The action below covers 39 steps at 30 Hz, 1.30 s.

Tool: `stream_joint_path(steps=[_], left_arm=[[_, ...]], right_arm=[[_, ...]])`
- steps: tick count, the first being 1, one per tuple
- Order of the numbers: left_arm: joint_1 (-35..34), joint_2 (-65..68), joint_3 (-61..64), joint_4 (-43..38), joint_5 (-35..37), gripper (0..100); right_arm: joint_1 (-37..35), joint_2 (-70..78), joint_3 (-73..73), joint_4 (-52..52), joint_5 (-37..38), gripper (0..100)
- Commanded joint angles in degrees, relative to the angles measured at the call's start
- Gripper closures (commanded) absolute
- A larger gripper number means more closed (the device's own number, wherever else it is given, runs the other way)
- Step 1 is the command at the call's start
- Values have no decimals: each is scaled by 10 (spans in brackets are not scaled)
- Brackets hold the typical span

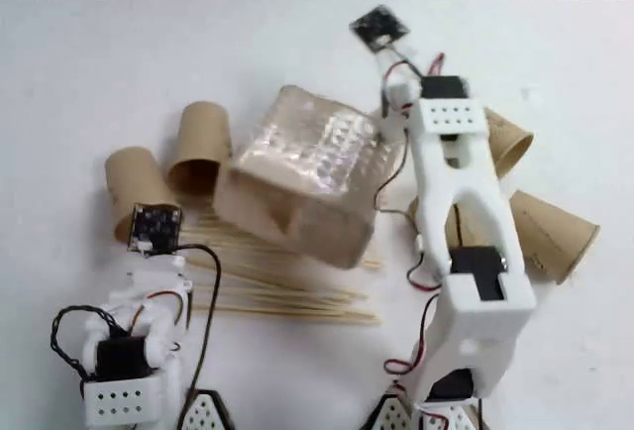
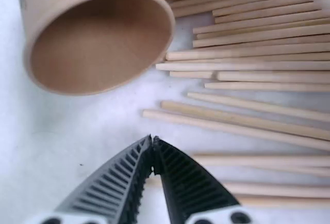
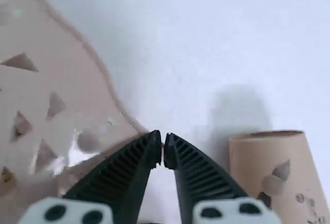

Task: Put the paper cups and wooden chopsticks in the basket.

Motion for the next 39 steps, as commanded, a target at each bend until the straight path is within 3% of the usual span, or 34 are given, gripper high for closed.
stream_joint_path(steps=[1,11,19,24,28,33,39], left_arm=[[3,-5,-1,2,-4,975],[3,-5,-1,2,-4,975],[3,-5,-1,2,-4,975],[3,-5,-1,2,-4,975],[3,-5,-1,2,-4,975],[3,-5,-1,2,-4,975],[3,-5,-1,2,-4,975]], right_arm=[[37,7,-50,8,-36,961],[36,20,-65,44,-41,954],[35,-19,-98,102,-128,909],[32,-87,-98,176,-113,981],[31,-145,-97,211,-118,982],[16,-238,0,189,-118,982],[-19,-401,216,104,-116,981]])
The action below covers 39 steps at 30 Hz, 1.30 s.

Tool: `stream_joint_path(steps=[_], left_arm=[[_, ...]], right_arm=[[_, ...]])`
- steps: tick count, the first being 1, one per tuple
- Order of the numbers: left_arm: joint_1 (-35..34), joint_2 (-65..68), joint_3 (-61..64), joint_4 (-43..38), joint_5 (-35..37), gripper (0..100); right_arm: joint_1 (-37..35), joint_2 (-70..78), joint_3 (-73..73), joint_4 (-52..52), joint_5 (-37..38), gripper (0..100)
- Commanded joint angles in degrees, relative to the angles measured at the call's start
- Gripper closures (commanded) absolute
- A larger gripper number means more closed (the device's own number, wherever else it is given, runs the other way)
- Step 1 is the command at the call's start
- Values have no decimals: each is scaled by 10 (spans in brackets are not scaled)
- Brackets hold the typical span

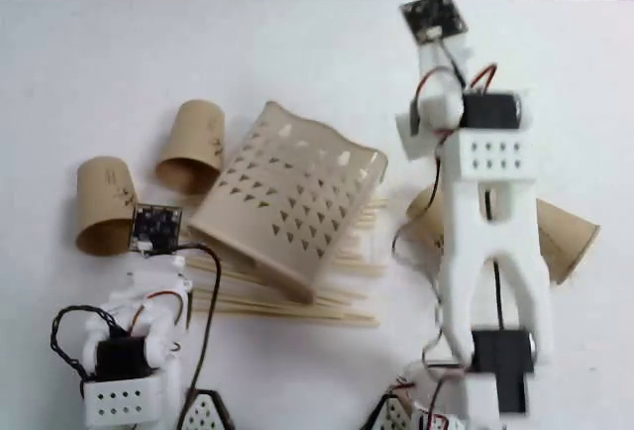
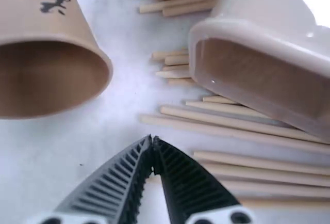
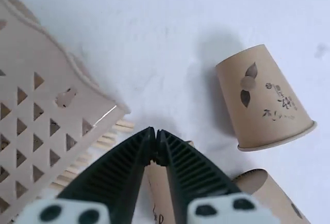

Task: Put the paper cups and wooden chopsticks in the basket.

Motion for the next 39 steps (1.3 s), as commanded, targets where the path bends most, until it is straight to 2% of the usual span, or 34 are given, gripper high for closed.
stream_joint_path(steps=[1,8,10,15,17,20,21,24,27,29,32,36,39], left_arm=[[3,-5,-1,2,-4,975],[9,-6,-1,-2,-3,974],[20,-7,-1,-14,-6,973],[15,-10,-2,-58,-11,973],[12,-14,-9,-100,-62,973],[18,-14,-60,-135,-198,973],[22,-13,-89,-133,-203,973],[29,-12,-200,-95,-185,966],[30,-7,-273,-86,-149,899],[49,22,-284,-88,-128,836],[111,95,-288,-95,-99,774],[164,183,-287,-150,-73,787],[165,231,-285,-163,-75,788]], right_arm=[[-16,-120,121,-52,4,981],[7,-310,336,-131,8,981],[6,-349,382,-144,29,981],[6,-377,450,-168,49,981],[6,-365,455,-171,47,981],[6,-339,449,-171,46,966],[6,-328,445,-171,46,946],[6,-298,425,-171,45,873],[5,-270,386,-171,29,847],[5,-248,358,-169,9,847],[5,-211,328,-170,0,847],[6,-154,301,-172,0,847],[9,-114,275,-184,0,847]])
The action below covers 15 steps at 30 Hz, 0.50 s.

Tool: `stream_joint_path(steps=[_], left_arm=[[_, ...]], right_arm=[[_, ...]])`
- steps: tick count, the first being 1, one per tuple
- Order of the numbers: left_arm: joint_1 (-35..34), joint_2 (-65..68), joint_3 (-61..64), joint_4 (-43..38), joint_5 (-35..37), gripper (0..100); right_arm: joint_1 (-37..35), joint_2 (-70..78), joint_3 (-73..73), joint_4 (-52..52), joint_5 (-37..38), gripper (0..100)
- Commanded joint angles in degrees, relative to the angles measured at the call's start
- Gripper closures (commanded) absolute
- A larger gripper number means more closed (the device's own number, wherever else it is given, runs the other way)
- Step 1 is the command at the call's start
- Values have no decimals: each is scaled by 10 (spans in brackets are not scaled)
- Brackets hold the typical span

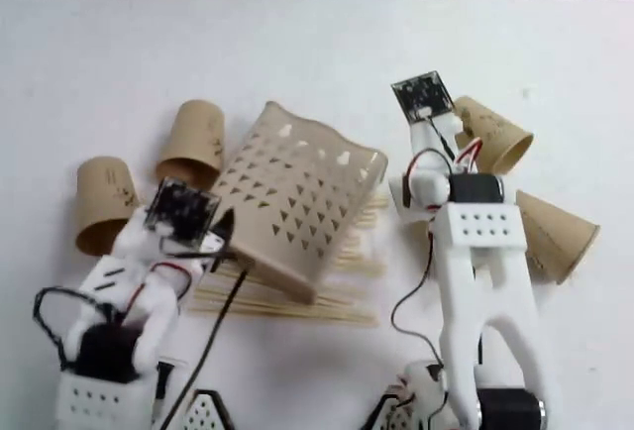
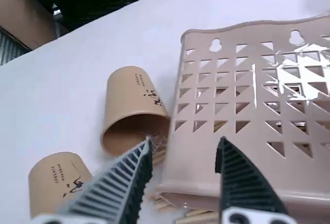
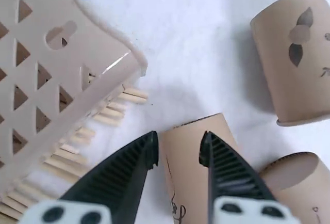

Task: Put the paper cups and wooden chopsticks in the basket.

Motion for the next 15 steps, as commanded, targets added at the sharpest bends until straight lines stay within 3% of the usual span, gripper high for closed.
stream_joint_path(steps=[1,8,15], left_arm=[[10,57,-22,-29,6,788],[9,123,21,-99,4,789],[-59,127,70,-84,-58,789]], right_arm=[[6,33,-53,-28,-6,847],[7,98,-98,-29,-7,847],[7,104,-102,-31,-26,847]])
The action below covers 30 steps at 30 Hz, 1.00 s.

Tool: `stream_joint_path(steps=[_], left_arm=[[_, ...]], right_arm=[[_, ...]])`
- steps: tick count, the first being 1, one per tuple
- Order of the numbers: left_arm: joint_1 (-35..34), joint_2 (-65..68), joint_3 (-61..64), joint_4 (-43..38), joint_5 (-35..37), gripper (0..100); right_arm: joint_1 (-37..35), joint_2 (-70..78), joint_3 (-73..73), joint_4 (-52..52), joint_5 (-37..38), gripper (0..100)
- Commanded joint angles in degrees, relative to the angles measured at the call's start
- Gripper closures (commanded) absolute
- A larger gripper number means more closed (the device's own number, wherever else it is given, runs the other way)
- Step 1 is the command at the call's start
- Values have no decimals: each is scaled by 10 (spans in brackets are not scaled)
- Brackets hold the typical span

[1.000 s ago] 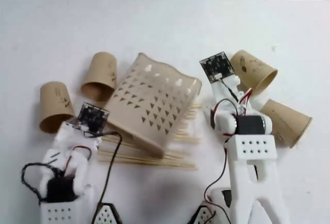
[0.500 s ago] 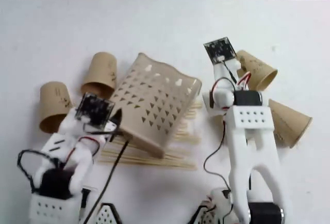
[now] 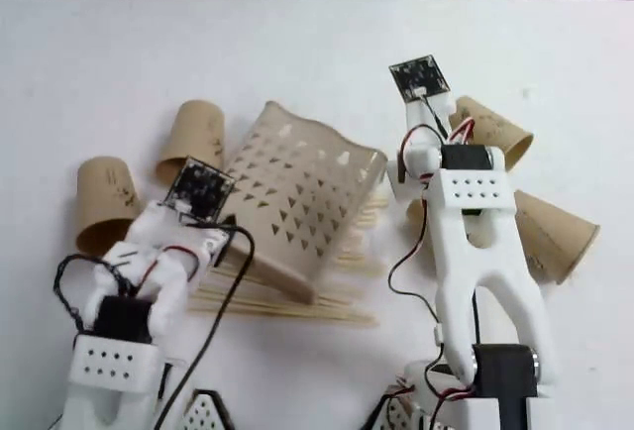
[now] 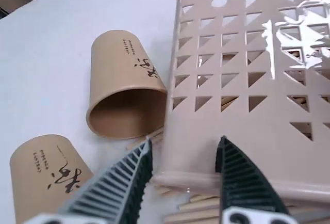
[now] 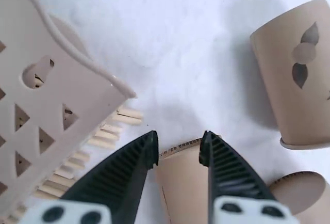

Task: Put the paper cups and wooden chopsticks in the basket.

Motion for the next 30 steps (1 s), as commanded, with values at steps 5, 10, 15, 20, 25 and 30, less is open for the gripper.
stream_joint_path(steps=[5,10,15,20,25,30], left_arm=[[-48,11,35,11,-36,789],[-44,13,41,70,-69,790],[-59,14,61,77,-105,793],[-72,15,78,87,-153,843],[-71,15,84,91,-170,844],[-71,15,105,91,-207,845]], right_arm=[[7,0,-35,-9,-9,847],[10,0,-37,-11,-7,847],[7,0,-37,-8,-8,847],[8,0,-37,-8,-8,847],[6,0,-41,-8,-8,847],[8,0,-67,0,-10,844]])
